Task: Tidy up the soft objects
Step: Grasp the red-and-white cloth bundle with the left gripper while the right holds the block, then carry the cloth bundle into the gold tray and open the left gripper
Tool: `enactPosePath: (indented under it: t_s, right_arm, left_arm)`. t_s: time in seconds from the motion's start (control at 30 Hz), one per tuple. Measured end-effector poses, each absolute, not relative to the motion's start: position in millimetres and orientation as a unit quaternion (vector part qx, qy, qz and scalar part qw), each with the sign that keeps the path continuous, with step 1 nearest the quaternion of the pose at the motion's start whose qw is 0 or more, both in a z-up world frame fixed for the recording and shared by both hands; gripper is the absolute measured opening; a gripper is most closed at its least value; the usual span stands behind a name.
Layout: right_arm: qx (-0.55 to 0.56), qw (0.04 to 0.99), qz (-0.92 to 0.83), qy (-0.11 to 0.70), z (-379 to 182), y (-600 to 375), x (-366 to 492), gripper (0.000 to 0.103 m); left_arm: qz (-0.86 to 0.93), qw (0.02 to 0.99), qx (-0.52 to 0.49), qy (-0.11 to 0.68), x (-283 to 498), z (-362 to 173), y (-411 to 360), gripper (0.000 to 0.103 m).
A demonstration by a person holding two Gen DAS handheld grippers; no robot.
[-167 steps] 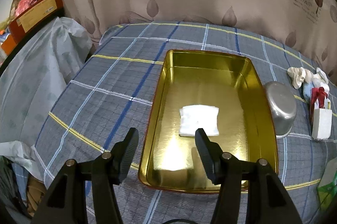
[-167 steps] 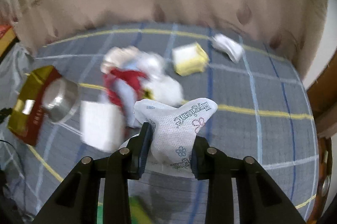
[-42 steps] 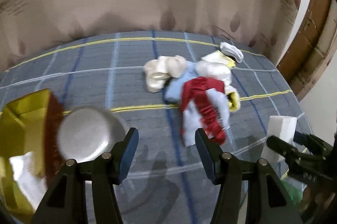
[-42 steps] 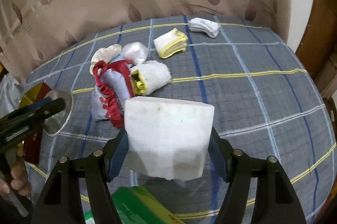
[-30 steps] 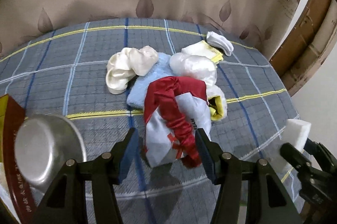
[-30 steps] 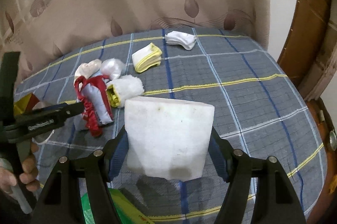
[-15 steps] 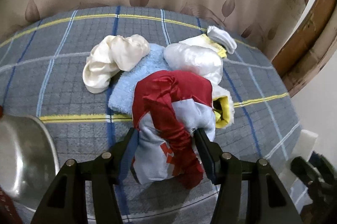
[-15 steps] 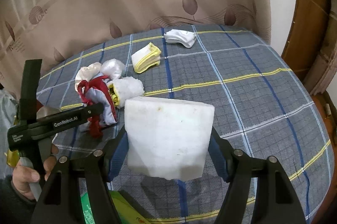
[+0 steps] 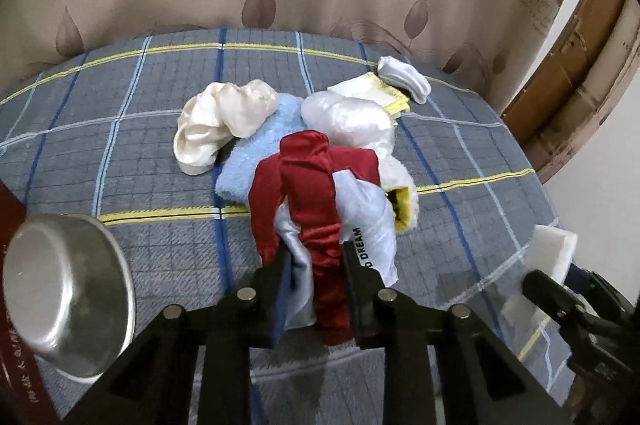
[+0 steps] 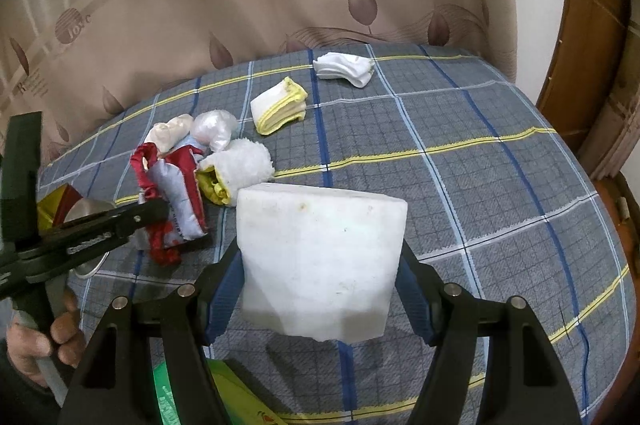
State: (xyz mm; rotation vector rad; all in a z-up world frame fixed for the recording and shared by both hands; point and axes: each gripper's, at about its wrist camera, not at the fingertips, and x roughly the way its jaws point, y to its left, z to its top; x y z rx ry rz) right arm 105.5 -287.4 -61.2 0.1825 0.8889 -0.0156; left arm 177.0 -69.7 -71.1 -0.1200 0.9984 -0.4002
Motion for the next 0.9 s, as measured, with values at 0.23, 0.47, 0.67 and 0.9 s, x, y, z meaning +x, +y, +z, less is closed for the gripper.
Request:
enactPosePath:
  t_s: [0.23,0.47,0.67,0.9]
  right_arm:
    - [0.088,0.898,-0.003,0.43,-59.9,-283.8,103.9,0.067]
    - [0.086,0.897,-0.004,0.434,-63.0,-281.8,104.5,0.067]
    - [0.086,0.897,-0.006,0.433,-62.5,-282.8,102.5,0.067]
    - [0.088,0.897,-0.008,0.433,-62.2,-283.0,102.0,0.067]
  left_arm:
    - [-0.182,0.865,-0.059,0.464,162.9,-52.7,-54.0,0.024]
    - [-0.165,0.87,-0.06,0.461,151.4,-35.2,-32.8,0.024]
    - [-0.124,0.882,-0.053,0.451,141.6,-17.8,-2.1,0.024]
    - [-0.078,0.887,-0.066,0.451,134.0,-9.6,44.4,0.024]
